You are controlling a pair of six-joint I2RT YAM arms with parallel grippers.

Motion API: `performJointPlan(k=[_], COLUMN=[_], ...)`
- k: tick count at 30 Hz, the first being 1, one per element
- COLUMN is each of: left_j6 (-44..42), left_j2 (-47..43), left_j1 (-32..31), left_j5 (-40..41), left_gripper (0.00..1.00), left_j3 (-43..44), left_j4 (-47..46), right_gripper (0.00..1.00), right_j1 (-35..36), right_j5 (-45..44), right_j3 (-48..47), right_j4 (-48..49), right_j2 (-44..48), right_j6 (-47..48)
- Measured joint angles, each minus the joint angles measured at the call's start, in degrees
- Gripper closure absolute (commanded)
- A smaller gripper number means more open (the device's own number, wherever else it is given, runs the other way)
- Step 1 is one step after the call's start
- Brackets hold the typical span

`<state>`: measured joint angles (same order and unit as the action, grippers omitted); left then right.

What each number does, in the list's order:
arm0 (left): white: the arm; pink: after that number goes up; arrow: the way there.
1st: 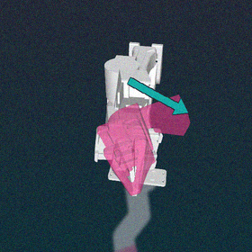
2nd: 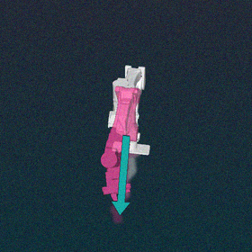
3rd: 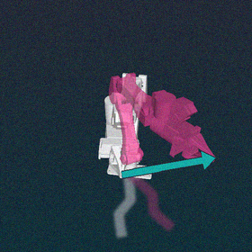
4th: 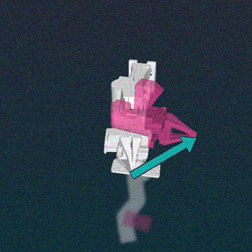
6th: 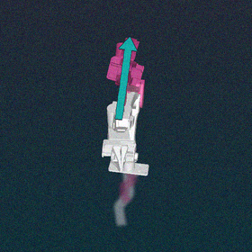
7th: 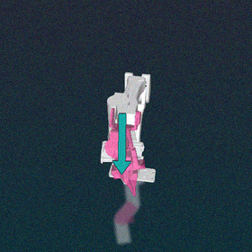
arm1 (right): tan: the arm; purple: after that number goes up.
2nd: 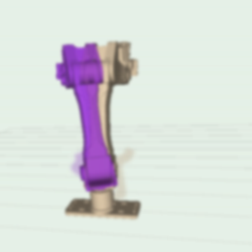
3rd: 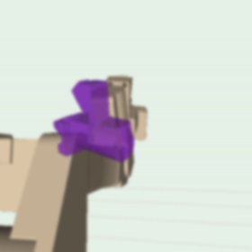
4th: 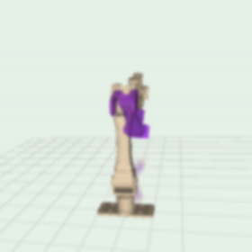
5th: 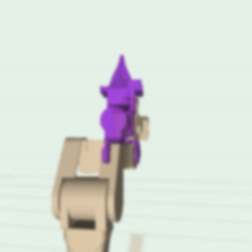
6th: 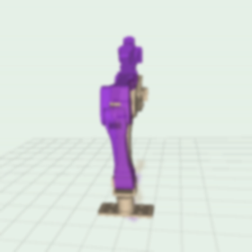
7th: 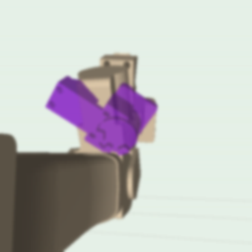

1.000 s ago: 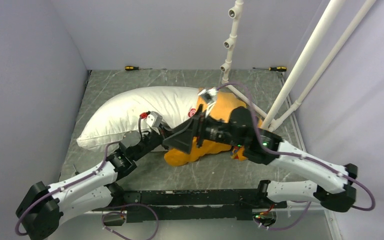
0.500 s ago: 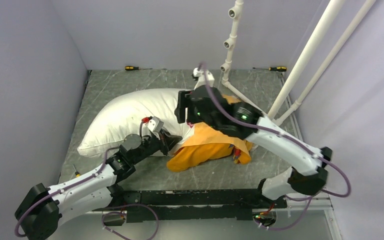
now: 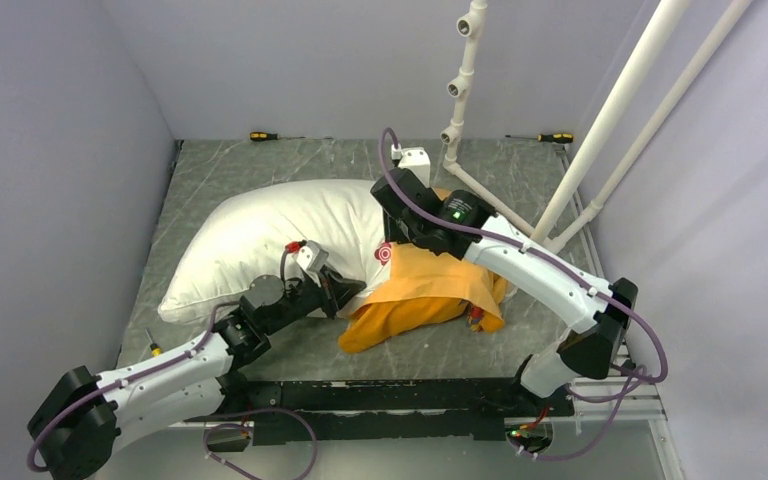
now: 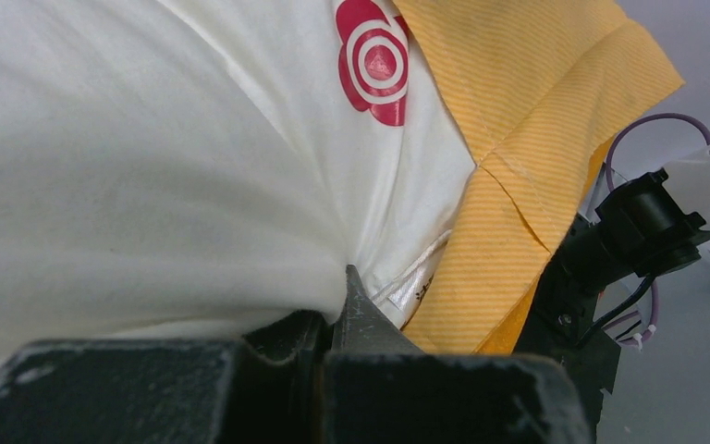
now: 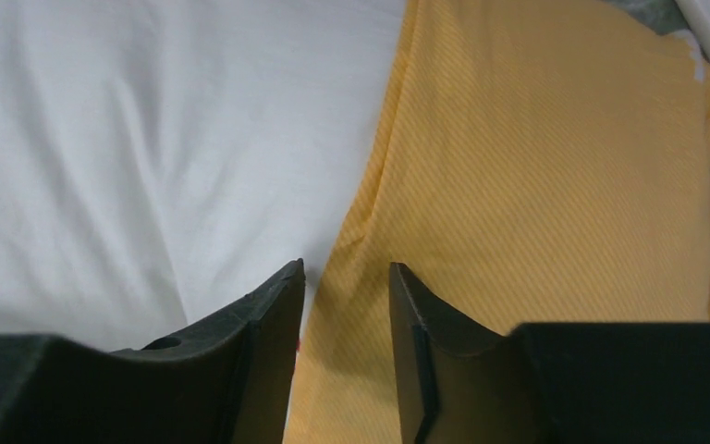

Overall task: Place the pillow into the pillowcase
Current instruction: Stuff the pillow into the pillowcase.

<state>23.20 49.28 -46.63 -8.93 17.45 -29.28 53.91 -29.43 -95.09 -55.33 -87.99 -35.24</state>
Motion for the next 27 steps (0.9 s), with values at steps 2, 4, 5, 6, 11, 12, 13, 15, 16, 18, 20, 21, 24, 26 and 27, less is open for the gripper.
performJointPlan(k=[2, 4, 5, 6, 11, 12, 13, 15, 16, 18, 20, 21, 24, 26, 27], left_j6=[0.1, 0.2, 0.2, 0.2, 0.2, 0.2, 0.2, 0.2, 0.2, 0.2, 0.2, 0.0, -1.3, -3.1, -4.3], left_j2=[-0.2, -0.3, -0.3, -0.3, -0.3, -0.3, -0.3, -0.2, -0.1, 0.1, 0.1, 0.1, 0.0, -0.2, -0.6], left_j1=[-0.1, -0.3, -0.3, -0.4, -0.6, -0.6, -0.7, -0.8, -0.9, -1.2, -1.6, -2.0, -3.4, -4.6, -5.2], left_j5=[0.2, 0.2, 0.2, 0.2, 0.6, 0.6, 0.7, 0.8, 0.8, 1.0, 1.4, 1.9, 4.3, 7.0, 8.5], left_gripper=[1.00, 1.00, 1.00, 1.00, 1.00, 1.00, 1.00, 1.00, 1.00, 1.00, 1.00, 1.00, 1.00, 1.00, 1.00], left_j3=[-0.2, -0.4, -0.4, -0.4, -0.4, -0.4, -0.4, -0.4, -0.4, -0.4, -0.3, -0.2, 1.4, 3.5, 4.4], left_j4=[0.0, 0.0, 0.0, 0.0, 0.1, 0.1, 0.0, 0.2, 0.2, 0.5, 1.0, 1.3, 3.5, 6.2, 7.6], right_gripper=[0.86, 1.00, 1.00, 1.00, 1.00, 1.00, 1.00, 1.00, 1.00, 1.00, 1.00, 1.00, 1.00, 1.00, 1.00], right_j1=[-0.6, -1.4, -1.8, -2.0, -2.3, -2.3, -2.5, -3.0, -3.2, -3.7, -4.0, -4.2, -4.4, -4.5, -4.6], right_j5=[0.5, 1.2, 1.4, 1.5, 3.7, 4.9, 7.3, 12.7, 15.5, 21.0, 26.4, 29.0, 36.4, 40.2, 42.1], right_j3=[2.0, 3.8, 4.3, 4.4, 4.4, 4.5, 5.3, 7.6, 8.6, 10.1, 10.5, 10.5, 10.3, 8.8, 7.3], right_j4=[0.9, 1.4, 1.4, 1.4, 2.6, 3.5, 5.6, 10.0, 12.2, 16.3, 20.3, 22.1, 27.8, 29.9, 30.8], right_j2=[0.1, 0.1, 0.1, 0.1, 0.5, 1.0, 2.0, 5.3, 7.0, 9.4, 10.0, 9.4, 5.0, 0.8, -1.8], right_j6=[0.5, 0.7, 0.6, 0.6, 1.8, 2.4, 3.1, 4.2, 4.5, 4.3, 3.7, 3.1, 1.0, -0.4, -1.0])
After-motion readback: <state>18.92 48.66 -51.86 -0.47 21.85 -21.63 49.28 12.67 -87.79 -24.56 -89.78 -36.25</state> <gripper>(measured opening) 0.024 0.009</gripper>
